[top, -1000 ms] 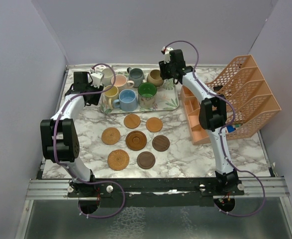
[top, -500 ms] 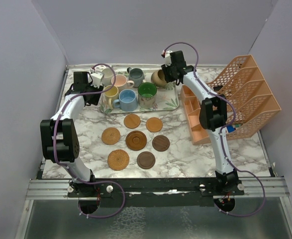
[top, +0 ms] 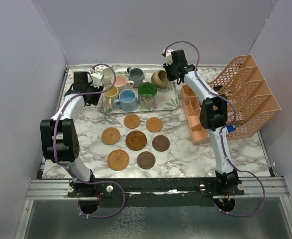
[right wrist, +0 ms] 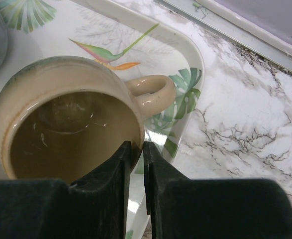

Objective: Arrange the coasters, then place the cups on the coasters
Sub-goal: Pick up the cup from the tray.

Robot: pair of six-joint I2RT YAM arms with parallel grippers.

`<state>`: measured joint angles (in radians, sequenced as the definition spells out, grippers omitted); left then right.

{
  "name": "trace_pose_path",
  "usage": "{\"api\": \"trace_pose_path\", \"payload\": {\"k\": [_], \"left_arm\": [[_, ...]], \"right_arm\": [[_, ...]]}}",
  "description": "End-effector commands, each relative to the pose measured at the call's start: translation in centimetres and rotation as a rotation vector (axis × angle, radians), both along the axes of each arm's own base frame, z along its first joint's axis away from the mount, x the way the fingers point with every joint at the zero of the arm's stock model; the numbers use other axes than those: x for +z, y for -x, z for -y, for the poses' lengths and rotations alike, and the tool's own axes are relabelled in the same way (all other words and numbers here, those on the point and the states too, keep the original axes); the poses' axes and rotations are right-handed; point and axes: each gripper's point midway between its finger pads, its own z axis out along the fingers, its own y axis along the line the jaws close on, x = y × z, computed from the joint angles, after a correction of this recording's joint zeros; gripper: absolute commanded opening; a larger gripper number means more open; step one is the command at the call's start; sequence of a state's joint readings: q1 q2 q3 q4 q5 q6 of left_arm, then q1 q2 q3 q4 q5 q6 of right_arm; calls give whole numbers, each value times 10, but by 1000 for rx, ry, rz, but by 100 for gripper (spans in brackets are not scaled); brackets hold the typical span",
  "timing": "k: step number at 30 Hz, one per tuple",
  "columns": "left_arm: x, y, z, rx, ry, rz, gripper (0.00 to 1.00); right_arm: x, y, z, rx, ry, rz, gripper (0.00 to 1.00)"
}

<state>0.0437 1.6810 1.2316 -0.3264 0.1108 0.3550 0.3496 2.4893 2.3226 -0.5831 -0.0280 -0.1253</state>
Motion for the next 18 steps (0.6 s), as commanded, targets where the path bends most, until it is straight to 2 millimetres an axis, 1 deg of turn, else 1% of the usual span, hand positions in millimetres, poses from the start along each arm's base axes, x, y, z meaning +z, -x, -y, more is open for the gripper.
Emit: {"api": "trace_pose_path", "payload": {"k": [1,6,9,14,18], "left_arm": [[0,1,-6,10,-25,4,53],[-2,1,-6,9,-29,0,53],[-3,1,-7,7,-30,-2,53],[-6,1,-6,7,-29,-8,53],[-6,1,-6,6,-30,-9,53]], "right_arm": [[5,-6,-12,61,-24,29,15],[4,1,-29,157,-71,13,15],[4,5,-35,196,-90,5,15],[10,8,-44,255,-95,22,15],[17,8,-50,271,-86,46,17]]}}
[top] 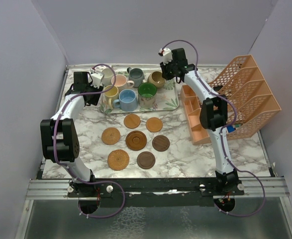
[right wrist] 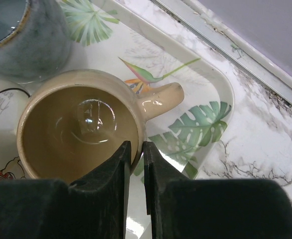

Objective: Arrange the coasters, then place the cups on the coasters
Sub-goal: Pick up the cup from the tray.

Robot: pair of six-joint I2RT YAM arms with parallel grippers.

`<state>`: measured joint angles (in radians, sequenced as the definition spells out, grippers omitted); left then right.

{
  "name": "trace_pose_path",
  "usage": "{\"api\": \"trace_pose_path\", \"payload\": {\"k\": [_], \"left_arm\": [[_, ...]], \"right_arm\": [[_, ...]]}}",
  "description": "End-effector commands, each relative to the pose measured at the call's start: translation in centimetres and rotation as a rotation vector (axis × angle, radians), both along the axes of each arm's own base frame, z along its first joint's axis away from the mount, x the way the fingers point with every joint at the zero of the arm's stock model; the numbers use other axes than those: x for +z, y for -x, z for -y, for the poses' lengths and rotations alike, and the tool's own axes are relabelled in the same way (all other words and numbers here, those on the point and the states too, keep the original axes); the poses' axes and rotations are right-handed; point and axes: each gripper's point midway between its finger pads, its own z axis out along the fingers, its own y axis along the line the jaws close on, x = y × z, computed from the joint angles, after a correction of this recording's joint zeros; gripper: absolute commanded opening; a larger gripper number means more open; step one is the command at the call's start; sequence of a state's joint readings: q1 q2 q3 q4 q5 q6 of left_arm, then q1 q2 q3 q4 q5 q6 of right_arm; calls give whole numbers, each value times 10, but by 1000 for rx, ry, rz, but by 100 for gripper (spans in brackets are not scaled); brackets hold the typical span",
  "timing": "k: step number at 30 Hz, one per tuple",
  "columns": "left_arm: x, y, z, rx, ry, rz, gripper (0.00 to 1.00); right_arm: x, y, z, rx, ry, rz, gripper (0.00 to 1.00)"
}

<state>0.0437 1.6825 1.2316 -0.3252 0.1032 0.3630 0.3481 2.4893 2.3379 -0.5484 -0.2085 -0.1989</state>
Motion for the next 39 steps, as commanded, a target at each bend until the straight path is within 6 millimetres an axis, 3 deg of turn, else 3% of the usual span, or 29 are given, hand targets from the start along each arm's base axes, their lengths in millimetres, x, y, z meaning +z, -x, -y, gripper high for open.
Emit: {"api": "trace_pose_path", "payload": {"k": [1,9,14,23,32,39], "left_arm": [[-6,1,-5,7,-19,-9,53],[-7,1,-4,3,-15,-11,53],[-7,1,-2,-1,-10,-11,53],[-9,3,-2,-1,-2,-15,53],[-7,4,-1,-1,4,-12,53],[-9,6,-2,2,-3,-15,53]], "right_arm": [[6,5,-21,75,-9,19,19],[20,-5,-6,-54,15,38,38],[10,0,-7,-81,-5,-9,43],[-18,8,4,-143,39,-83,46],[-33,21,9,-150,52,-142,46],[-39,21,8,-149,54,-150,37]]}}
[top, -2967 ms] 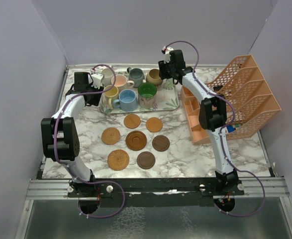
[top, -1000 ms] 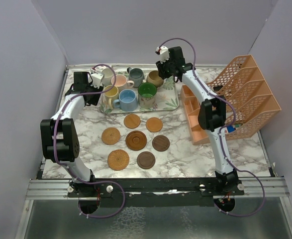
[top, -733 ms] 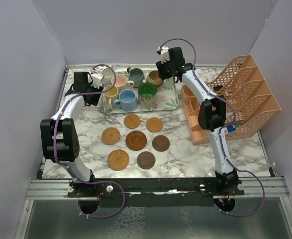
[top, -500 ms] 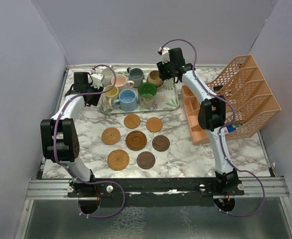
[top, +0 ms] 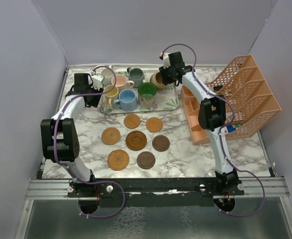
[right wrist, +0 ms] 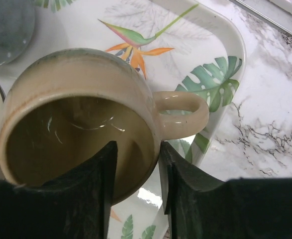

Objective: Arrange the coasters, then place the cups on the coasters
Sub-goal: Pick up the cup from the tray.

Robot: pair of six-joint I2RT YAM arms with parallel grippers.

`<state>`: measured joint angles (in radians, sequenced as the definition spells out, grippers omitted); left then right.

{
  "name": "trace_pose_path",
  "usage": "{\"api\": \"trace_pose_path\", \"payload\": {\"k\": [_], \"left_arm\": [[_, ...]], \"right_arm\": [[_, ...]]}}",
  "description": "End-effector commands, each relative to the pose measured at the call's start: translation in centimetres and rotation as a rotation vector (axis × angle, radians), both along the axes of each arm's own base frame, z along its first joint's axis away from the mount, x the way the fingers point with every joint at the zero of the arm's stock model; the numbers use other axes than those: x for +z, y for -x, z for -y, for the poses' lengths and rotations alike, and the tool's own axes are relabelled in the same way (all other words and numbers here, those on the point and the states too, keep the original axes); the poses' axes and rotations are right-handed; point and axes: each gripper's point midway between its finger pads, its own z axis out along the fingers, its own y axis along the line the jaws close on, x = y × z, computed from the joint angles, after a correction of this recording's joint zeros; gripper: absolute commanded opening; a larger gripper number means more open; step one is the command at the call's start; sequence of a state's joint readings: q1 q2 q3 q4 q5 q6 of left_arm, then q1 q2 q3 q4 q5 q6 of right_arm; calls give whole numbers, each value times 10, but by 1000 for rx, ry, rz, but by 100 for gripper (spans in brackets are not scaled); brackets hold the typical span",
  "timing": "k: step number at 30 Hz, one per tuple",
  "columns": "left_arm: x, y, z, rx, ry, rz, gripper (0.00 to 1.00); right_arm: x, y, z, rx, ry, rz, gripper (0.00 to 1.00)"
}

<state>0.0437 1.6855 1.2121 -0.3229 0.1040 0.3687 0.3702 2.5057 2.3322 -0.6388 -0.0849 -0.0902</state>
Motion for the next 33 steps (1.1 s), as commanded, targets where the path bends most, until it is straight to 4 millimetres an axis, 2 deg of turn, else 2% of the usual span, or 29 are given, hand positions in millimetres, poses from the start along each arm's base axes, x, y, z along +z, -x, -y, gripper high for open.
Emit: {"api": "trace_pose_path", "payload": {"k": [1,9,16,19,22,27,33], "left_arm": [[0,2,-2,6,-1,4,53],[1,1,-3,7,-4,8,53],[9,-2,-2,3,-3,27,53],[12,-4,-1,-5,0,36,53],[16,-5,0,-12,2,44,54],[26,-9,1,-14,5,68,58],[48,-18,3,-11,25,120,67]], "right_arm": [[-10,5,-1,-6,11,-28,34],[13,-1,5,14,47,44,13],[62,-2,5,107,62,153,2],[83,8,3,198,85,195,1],[99,16,11,245,143,227,1],[113,37,27,285,225,232,1],[136,68,47,322,291,242,1]]}}
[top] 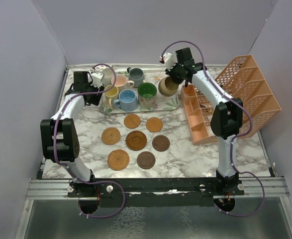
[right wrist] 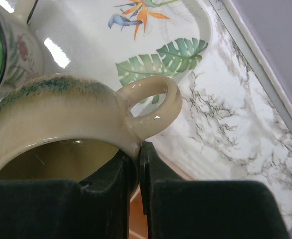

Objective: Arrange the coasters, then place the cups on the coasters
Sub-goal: Pick up the cup from the tray, then place the cup on the coaster.

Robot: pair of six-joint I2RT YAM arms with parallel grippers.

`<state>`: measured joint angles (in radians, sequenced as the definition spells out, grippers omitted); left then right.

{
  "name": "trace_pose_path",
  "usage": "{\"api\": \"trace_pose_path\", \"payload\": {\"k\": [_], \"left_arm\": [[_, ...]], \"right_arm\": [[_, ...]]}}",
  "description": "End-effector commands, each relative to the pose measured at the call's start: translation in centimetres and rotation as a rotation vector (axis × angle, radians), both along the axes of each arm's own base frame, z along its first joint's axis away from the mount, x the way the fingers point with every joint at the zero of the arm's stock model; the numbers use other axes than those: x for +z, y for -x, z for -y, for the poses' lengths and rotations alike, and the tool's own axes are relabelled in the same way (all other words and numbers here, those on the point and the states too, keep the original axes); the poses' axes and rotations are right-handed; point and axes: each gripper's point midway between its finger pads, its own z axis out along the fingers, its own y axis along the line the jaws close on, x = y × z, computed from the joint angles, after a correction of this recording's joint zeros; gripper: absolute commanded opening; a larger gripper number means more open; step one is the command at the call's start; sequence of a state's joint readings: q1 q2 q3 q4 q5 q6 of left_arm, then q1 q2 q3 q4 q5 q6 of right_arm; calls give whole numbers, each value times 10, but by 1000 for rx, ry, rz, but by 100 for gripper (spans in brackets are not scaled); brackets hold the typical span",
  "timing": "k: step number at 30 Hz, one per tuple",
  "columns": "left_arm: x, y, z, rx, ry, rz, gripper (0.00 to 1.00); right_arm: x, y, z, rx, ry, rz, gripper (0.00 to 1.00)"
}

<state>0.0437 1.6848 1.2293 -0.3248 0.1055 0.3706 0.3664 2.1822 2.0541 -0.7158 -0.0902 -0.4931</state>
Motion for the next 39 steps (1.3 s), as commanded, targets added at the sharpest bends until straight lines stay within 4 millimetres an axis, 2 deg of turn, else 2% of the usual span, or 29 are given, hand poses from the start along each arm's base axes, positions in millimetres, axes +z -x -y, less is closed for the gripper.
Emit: {"api": "trace_pose_path", "payload": {"k": [1,6,10,12,19,28,32,36,39], "left_arm": [[45,-15,6,-16,36,113,69],[70,-17,29,-114,124,157,81],[90,-9,71,-299,281,182,82],[110,-5,93,-406,364,211,81],[139,31,169,-749,560,217,77],[158,88,251,-1093,797,106,71],[160,109,268,-1165,894,28,66],[156,123,269,-1205,946,-8,65],[157,132,269,-1217,974,-28,64]], "right_arm": [[69,22,11,73,23,131,1],[83,64,14,210,45,138,1],[95,103,0,400,-10,155,1],[100,122,-14,510,-64,129,1],[103,168,-46,749,-117,86,1],[103,232,-108,1065,-183,50,1],[107,249,-127,1136,-201,41,1],[113,263,-139,1184,-231,42,1],[116,266,-142,1184,-246,43,1]]}}
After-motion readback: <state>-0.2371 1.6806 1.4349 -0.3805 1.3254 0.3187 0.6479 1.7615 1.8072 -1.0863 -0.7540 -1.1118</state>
